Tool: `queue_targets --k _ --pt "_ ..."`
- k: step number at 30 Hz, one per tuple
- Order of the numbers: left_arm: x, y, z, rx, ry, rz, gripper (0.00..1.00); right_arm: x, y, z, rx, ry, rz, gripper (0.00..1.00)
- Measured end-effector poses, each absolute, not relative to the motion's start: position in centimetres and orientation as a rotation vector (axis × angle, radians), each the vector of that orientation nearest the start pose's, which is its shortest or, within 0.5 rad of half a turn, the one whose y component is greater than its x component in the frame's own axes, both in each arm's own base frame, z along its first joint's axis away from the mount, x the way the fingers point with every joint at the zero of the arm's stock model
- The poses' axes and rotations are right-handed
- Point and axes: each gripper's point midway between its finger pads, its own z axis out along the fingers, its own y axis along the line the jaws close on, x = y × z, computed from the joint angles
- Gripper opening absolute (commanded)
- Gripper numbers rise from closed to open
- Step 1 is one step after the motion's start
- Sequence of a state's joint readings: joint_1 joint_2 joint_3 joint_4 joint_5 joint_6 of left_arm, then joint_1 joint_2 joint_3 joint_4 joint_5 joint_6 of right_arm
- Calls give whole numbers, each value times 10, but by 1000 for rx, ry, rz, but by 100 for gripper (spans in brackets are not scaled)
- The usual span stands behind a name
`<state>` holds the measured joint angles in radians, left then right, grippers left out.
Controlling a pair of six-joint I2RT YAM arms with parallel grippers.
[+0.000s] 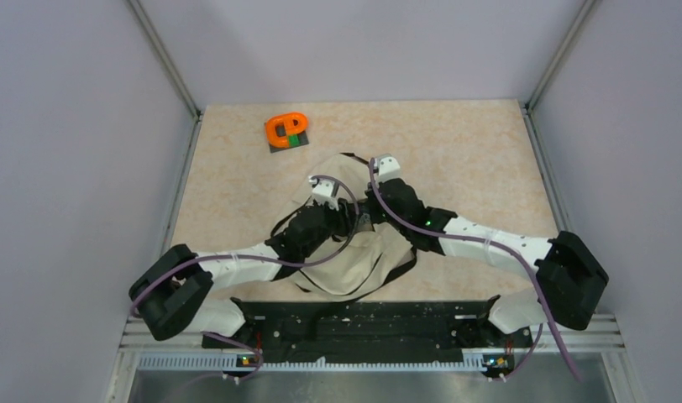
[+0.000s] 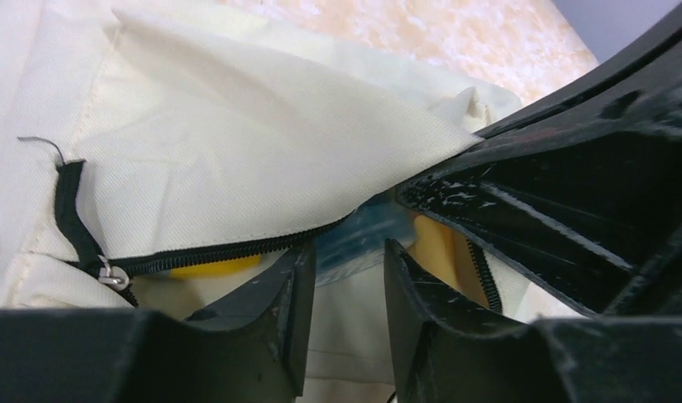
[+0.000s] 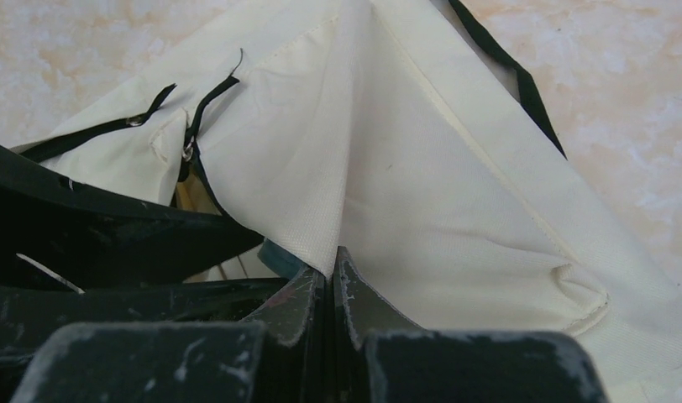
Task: Pack the student bag
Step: Adjust the stationery in the student bag.
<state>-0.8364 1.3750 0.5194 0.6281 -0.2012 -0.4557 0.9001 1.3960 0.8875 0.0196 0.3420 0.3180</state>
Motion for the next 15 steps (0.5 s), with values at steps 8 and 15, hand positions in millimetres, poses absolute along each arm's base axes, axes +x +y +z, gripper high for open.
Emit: queue_targets --k 8,15 --pt "257 -274 182 335 1795 -757 80 286 300 156 -418 2027 463 0" --pt "244 -240 179 314 1964 -662 89 262 309 152 -551 2027 558 27"
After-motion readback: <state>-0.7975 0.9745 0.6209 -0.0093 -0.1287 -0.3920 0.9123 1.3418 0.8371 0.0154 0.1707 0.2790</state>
